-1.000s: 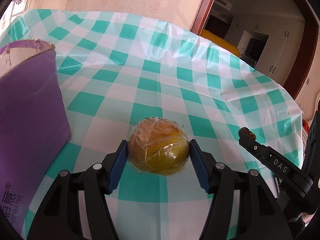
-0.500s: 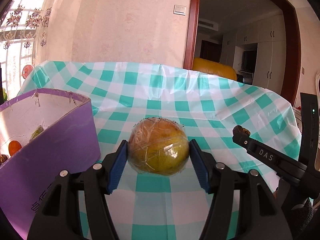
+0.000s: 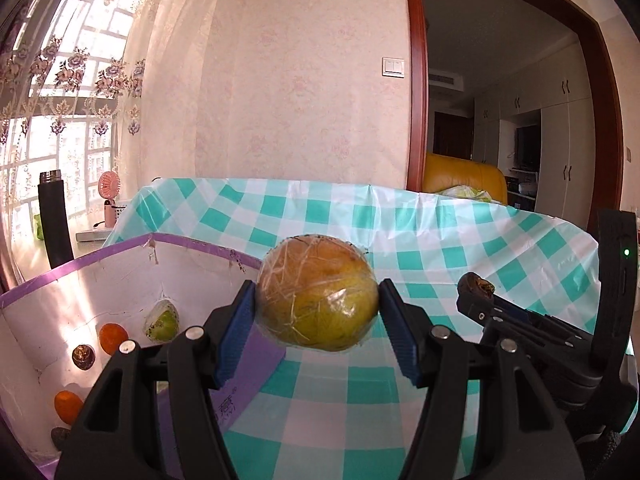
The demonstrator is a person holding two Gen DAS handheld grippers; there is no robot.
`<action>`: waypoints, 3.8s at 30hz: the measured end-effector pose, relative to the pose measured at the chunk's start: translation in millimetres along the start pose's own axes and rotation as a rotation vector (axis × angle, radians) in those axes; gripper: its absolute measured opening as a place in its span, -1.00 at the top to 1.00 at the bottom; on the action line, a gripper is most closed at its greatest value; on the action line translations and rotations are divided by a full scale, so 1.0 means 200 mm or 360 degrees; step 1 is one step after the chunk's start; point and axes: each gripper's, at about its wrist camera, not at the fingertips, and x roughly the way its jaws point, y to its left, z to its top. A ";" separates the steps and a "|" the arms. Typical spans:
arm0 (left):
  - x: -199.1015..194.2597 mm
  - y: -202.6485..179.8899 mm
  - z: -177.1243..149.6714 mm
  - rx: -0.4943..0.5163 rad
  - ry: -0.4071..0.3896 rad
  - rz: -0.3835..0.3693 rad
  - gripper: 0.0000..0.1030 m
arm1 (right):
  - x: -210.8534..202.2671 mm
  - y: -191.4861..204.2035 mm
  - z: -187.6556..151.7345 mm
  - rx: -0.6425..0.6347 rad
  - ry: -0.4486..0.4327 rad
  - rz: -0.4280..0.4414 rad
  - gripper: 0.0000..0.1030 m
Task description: Organize fruits
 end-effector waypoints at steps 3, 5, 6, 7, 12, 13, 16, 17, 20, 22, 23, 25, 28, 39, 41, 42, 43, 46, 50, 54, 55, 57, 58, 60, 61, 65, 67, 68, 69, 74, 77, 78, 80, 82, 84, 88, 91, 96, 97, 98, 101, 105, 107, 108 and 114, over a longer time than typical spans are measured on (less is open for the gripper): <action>-0.03 0.10 0.03 -0.0068 0.0010 0.0067 -0.20 | -0.02 0.10 0.04 -0.0041 -0.0013 0.0071 0.26; -0.05 0.16 0.04 -0.0115 0.0017 0.0113 -0.20 | -0.03 0.18 0.06 -0.0078 -0.0024 0.0124 0.26; -0.06 0.20 0.04 -0.0138 0.0022 0.0135 -0.20 | -0.03 0.22 0.07 -0.0105 -0.0027 0.0149 0.26; -0.07 0.23 0.05 -0.0159 0.0030 0.0159 -0.20 | -0.03 0.27 0.08 -0.0133 -0.0030 0.0167 0.26; -0.11 0.40 0.05 -0.0253 0.0075 0.0279 -0.20 | -0.01 0.48 0.10 -0.0255 -0.0026 0.0291 0.26; -0.11 0.43 0.05 -0.0273 0.0088 0.0301 -0.20 | -0.01 0.53 0.10 -0.0285 -0.0019 0.0321 0.26; -0.15 0.52 0.04 -0.0320 0.0113 0.0366 -0.21 | 0.03 0.65 0.10 -0.0359 0.0016 0.0398 0.26; -0.16 0.55 0.04 -0.0324 0.0124 0.0387 -0.21 | 0.05 0.69 0.10 -0.0379 0.0036 0.0420 0.26; -0.19 0.62 0.05 -0.0338 0.0175 0.0431 -0.20 | 0.09 0.80 0.11 -0.0424 0.0086 0.0487 0.26; -0.20 0.66 0.05 -0.0342 0.0211 0.0463 -0.20 | 0.13 0.88 0.11 -0.0486 0.0136 0.0508 0.26; -0.21 0.69 0.04 -0.0343 0.0228 0.0477 -0.20 | 0.14 0.92 0.11 -0.0523 0.0152 0.0503 0.26; -0.21 0.74 0.04 -0.0359 0.0270 0.0503 -0.20 | 0.18 1.01 0.10 -0.0601 0.0224 0.0516 0.25; -0.21 0.81 0.04 -0.0376 0.0355 0.0532 -0.20 | 0.21 1.10 0.06 -0.0704 0.0290 0.0513 0.25; -0.05 1.02 -0.05 -0.0412 0.0785 0.0541 -0.20 | 0.39 1.36 -0.08 -0.1027 0.0632 0.0469 0.25; -0.02 1.04 -0.07 -0.0396 0.0818 0.0560 -0.20 | 0.42 1.39 -0.11 -0.1095 0.0694 0.0439 0.25; -0.02 1.04 -0.07 -0.0382 0.0827 0.0565 -0.21 | 0.43 1.40 -0.11 -0.1121 0.0720 0.0429 0.26; -0.01 1.05 -0.07 -0.0377 0.0840 0.0565 -0.21 | 0.44 1.41 -0.12 -0.1145 0.0747 0.0416 0.25; 0.00 1.05 -0.06 -0.0381 0.0872 0.0555 -0.22 | 0.49 1.44 -0.13 -0.1214 0.0813 0.0373 0.26; 0.03 1.07 -0.05 -0.0379 0.0917 0.0540 -0.23 | 0.54 1.43 -0.12 -0.1246 0.0887 0.0332 0.26; 0.04 1.10 -0.03 -0.0422 0.0944 0.0452 -0.57 | 0.58 1.41 -0.09 -0.1215 0.0934 0.0324 0.11; 0.04 1.11 -0.03 -0.0439 0.0939 0.0446 -0.67 | 0.58 1.40 -0.09 -0.1202 0.0935 0.0316 -0.01; 0.03 1.11 -0.03 -0.0463 0.0943 0.0409 -0.75 | 0.58 1.39 -0.08 -0.1188 0.0956 0.0325 -0.35; 0.04 1.11 -0.02 -0.0453 0.0957 0.0401 -0.78 | 0.58 1.39 -0.08 -0.1195 0.0958 0.0327 -0.36; 0.04 1.11 -0.01 -0.0441 0.0974 0.0393 -0.79 | 0.57 1.39 -0.09 -0.1214 0.0974 0.0318 -0.50; 0.03 1.11 0.00 -0.0442 0.0967 0.0389 -0.83 | 0.57 1.39 -0.09 -0.1221 0.0985 0.0314 -0.56; 0.04 1.12 0.04 -0.0410 0.0933 0.0445 -0.96 | 0.59 1.39 -0.11 -0.1229 0.1053 0.0301 -0.67; 0.07 1.15 0.05 -0.0424 0.0976 0.0481 -0.96 | 0.60 1.39 -0.13 -0.1228 0.1093 0.0290 -0.67; 0.10 1.16 0.04 -0.0418 0.1008 0.0506 -0.96 | 0.61 1.38 -0.13 -0.1229 0.1109 0.0285 -0.67; 0.13 1.17 0.04 -0.0412 0.1044 0.0524 -0.96 | 0.61 1.38 -0.14 -0.1239 0.1109 0.0285 -0.67; 0.18 1.20 0.00 -0.0403 0.1173 0.0548 -0.96 | 0.61 1.37 -0.14 -0.1235 0.1130 0.0304 -0.67; 0.18 1.19 -0.02 -0.0356 0.1172 0.0563 -0.96 | 0.62 1.36 -0.14 -0.1231 0.1136 0.0311 -0.67; 0.18 1.18 -0.03 -0.0340 0.1174 0.0573 -0.96 | 0.62 1.36 -0.15 -0.1235 0.1136 0.0307 -0.67; 0.19 1.17 -0.03 -0.0307 0.1177 0.0597 -0.96 | 0.62 1.36 -0.15 -0.1243 0.1135 0.0303 -0.67; 0.19 1.16 -0.04 -0.0290 0.1173 0.0611 -0.96 | 0.62 1.36 -0.15 -0.1246 0.1137 0.0308 -0.67; 0.19 1.17 -0.04 -0.0298 0.1171 0.0602 -0.96 | 0.62 1.36 -0.15 -0.1242 0.1142 0.0322 -0.68; 0.19 1.17 -0.05 -0.0307 0.1173 0.0582 -0.96 | 0.62 1.36 -0.15 -0.1241 0.1142 0.0326 -0.68; 0.19 1.17 -0.05 -0.0297 0.1183 0.0577 -0.96 | 0.62 1.36 -0.16 -0.1249 0.1139 0.0320 -0.68; 0.20 1.17 -0.05 -0.0297 0.1205 0.0560 -0.96 | 0.62 1.36 -0.16 -0.1246 0.1140 0.0321 -0.68; 0.20 1.17 -0.05 -0.0295 0.1210 0.0560 -0.96 | 0.62 1.36 -0.16 -0.1247 0.1140 0.0321 -0.68; 0.20 1.17 -0.06 -0.0294 0.1215 0.0558 -0.96 | 0.63 1.37 -0.16 -0.1248 0.1140 0.0320 -0.68; 0.21 1.17 -0.06 -0.0296 0.1229 0.0548 -0.96 | 0.63 1.37 -0.16 -0.1248 0.1141 0.0322 -0.68; 0.21 1.17 -0.06 -0.0292 0.1240 0.0539 -0.96 | 0.63 1.37 -0.17 -0.1253 0.1148 0.0329 -0.68; 0.21 1.17 -0.06 -0.0287 0.1245 0.0542 -0.96 | 0.63 1.37 -0.17 -0.1258 0.1150 0.0328 -0.68; 0.21 1.17 -0.06 -0.0286 0.1248 0.0544 -0.96 | 0.63 1.37 -0.17 -0.1260 0.1150 0.0328 -0.68; 0.23 1.17 -0.07 -0.0270 0.1288 0.0559 -0.96 | 0.63 1.37 -0.18 -0.1277 0.1150 0.0326 -0.68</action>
